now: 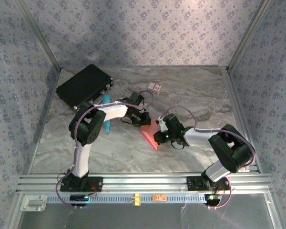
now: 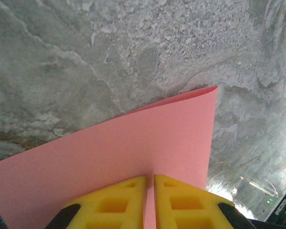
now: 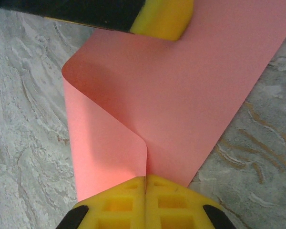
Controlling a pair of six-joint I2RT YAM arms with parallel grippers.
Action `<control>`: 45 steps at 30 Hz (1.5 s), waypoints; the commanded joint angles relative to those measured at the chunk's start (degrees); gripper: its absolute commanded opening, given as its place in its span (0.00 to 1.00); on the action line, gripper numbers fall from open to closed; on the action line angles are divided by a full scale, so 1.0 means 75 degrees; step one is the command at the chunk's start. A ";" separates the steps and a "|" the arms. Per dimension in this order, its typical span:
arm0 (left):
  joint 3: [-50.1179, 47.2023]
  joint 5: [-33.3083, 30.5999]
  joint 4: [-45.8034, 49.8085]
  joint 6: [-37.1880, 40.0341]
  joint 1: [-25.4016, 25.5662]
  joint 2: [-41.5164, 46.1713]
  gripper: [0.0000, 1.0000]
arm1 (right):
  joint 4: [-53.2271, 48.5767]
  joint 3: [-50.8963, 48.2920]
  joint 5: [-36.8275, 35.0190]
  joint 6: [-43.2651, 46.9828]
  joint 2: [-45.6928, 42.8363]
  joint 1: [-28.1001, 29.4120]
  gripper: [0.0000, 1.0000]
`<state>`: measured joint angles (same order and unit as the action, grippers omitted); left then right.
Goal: Fold a paper plane with a square sheet of paper (pick it up from the middle)
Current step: Third fold the triangle at the center of the table.
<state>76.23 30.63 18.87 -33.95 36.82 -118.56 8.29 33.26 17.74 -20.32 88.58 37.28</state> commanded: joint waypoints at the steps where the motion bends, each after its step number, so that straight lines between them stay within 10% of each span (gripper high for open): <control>1: -0.0197 -0.0254 0.0225 0.0018 0.0043 -0.0121 0.14 | -0.0216 0.0151 -0.0101 0.0072 0.0110 0.0061 0.01; 25: -0.1012 -0.1355 -0.0577 -0.0266 -0.0142 0.1992 0.32 | -0.0227 0.0179 -0.0187 0.0060 0.0235 0.0057 0.01; 45: -0.4312 0.0483 -0.5069 -0.3676 0.0439 0.2941 0.00 | -0.0296 0.0111 -0.0407 -0.0033 0.0079 0.0037 0.01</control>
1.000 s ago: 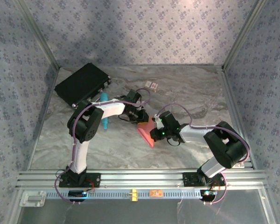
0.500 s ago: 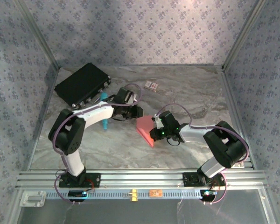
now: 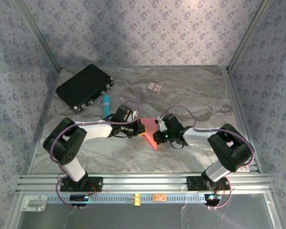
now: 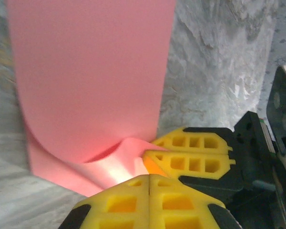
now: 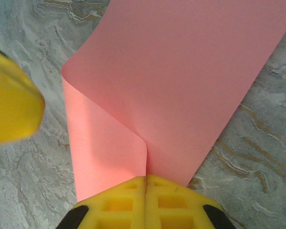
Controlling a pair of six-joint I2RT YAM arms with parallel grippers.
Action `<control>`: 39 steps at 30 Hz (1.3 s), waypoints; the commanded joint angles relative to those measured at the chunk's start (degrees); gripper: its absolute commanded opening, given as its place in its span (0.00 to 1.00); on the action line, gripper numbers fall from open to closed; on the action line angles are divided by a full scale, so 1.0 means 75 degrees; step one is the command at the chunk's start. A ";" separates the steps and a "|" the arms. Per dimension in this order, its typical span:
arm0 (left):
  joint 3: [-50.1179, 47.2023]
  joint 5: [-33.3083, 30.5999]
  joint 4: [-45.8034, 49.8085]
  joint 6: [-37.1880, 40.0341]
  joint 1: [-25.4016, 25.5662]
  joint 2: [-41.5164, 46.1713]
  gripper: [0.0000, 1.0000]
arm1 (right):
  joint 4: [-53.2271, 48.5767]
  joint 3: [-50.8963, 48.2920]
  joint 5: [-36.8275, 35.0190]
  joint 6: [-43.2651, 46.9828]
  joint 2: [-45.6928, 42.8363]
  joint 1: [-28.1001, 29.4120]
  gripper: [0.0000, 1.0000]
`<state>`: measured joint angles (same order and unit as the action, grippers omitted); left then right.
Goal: Fold a paper plane with a square sheet of paper (pick it up from the middle)
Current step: Third fold the triangle at the center of the table.
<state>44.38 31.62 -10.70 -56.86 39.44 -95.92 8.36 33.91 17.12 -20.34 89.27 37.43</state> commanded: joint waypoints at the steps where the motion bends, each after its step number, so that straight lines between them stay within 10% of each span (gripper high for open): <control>1: -0.0113 0.0303 -0.1183 -0.0655 0.0129 -0.0068 0.00 | -0.0297 0.0016 -0.0333 -0.0030 -0.0022 0.0026 0.01; 39: -0.0250 -0.0237 -0.0107 -0.0305 0.0280 -0.0888 0.00 | -0.0316 0.0013 -0.0286 -0.0066 -0.0074 0.0051 0.02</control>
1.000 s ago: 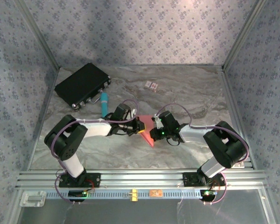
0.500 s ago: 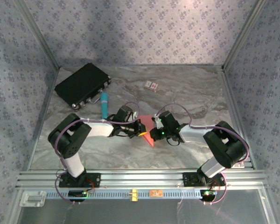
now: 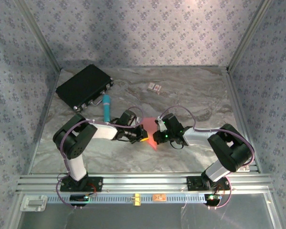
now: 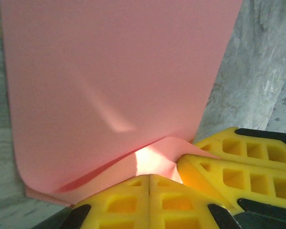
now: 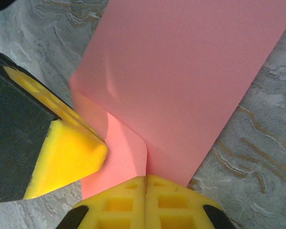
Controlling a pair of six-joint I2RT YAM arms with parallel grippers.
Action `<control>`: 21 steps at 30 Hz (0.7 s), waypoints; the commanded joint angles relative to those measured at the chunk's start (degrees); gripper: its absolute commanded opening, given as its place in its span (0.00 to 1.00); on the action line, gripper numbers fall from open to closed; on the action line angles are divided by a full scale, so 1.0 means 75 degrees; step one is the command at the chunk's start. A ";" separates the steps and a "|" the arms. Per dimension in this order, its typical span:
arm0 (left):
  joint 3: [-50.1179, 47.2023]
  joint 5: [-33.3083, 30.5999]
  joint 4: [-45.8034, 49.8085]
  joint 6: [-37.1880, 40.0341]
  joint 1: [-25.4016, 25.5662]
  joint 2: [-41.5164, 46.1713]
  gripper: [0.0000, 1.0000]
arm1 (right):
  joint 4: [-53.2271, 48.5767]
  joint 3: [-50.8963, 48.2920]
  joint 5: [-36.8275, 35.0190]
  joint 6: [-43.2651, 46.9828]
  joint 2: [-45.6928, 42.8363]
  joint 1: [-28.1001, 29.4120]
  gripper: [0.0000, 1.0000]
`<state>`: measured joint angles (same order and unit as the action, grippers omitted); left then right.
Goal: Fold a paper plane with a square sheet of paper (pick it up from the middle)
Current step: Third fold the triangle at the center of the table.
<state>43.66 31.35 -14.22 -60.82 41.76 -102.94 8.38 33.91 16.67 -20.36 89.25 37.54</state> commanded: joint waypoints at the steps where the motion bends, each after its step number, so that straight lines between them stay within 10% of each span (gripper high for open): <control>1: -0.0186 -0.0239 0.0356 0.0222 -0.0033 0.0071 0.00 | -0.0338 0.0044 -0.0213 -0.0058 -0.0087 0.0040 0.03; 13: -0.0105 -0.0284 0.0516 0.0375 -0.0035 0.0026 0.00 | -0.1456 0.0531 0.0133 -0.0806 -0.1232 -0.0365 0.41; 21: -0.0094 -0.0312 0.0492 0.0372 -0.0025 0.0046 0.00 | -0.1400 0.0629 0.1647 -0.1351 -0.0814 -0.0038 0.15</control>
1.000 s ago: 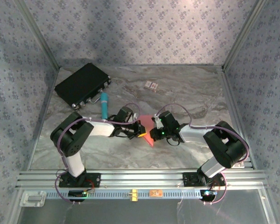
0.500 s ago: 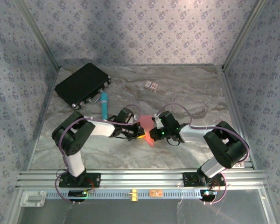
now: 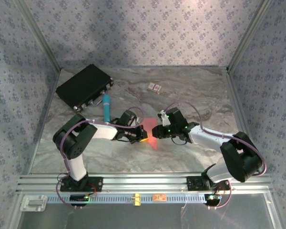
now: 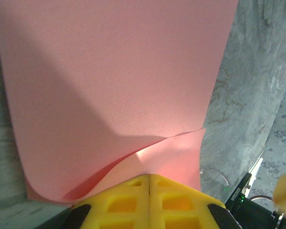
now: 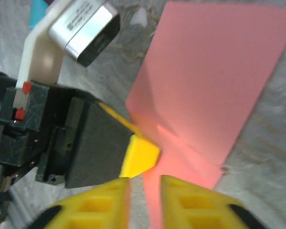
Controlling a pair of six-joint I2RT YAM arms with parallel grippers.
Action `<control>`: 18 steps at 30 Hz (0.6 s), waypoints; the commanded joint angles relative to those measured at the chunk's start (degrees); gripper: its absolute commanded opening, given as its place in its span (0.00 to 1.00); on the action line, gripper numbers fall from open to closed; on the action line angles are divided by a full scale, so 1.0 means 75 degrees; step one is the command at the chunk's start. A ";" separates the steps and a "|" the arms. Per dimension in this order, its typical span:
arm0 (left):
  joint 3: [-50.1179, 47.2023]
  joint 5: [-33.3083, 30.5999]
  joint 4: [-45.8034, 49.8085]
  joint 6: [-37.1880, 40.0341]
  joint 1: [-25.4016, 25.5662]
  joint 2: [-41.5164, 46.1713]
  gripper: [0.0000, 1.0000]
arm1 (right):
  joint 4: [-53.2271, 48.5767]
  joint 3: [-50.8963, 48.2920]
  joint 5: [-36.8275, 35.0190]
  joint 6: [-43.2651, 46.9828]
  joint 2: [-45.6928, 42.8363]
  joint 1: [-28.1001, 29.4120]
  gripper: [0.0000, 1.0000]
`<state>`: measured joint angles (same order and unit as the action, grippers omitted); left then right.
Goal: Fold a paper plane with a square sheet of paper (pick it up from the middle)
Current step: Third fold the triangle at the center of the table.
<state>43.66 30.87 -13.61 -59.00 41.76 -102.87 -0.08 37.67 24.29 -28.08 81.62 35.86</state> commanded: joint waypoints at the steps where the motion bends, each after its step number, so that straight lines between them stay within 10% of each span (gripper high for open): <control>1: -0.0106 -0.0250 0.0408 0.0122 -0.0028 0.0043 0.00 | -0.0283 0.0146 0.0587 -0.0335 0.0271 0.0281 0.11; 18: -0.0067 -0.0227 0.0396 0.0133 -0.0028 0.0064 0.00 | -0.0724 0.0740 0.0563 -0.0207 0.1556 0.0595 0.04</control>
<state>43.66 30.65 -13.47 -59.00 41.76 -102.76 -2.48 41.89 28.34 -29.78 91.81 39.92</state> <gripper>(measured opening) 0.052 0.052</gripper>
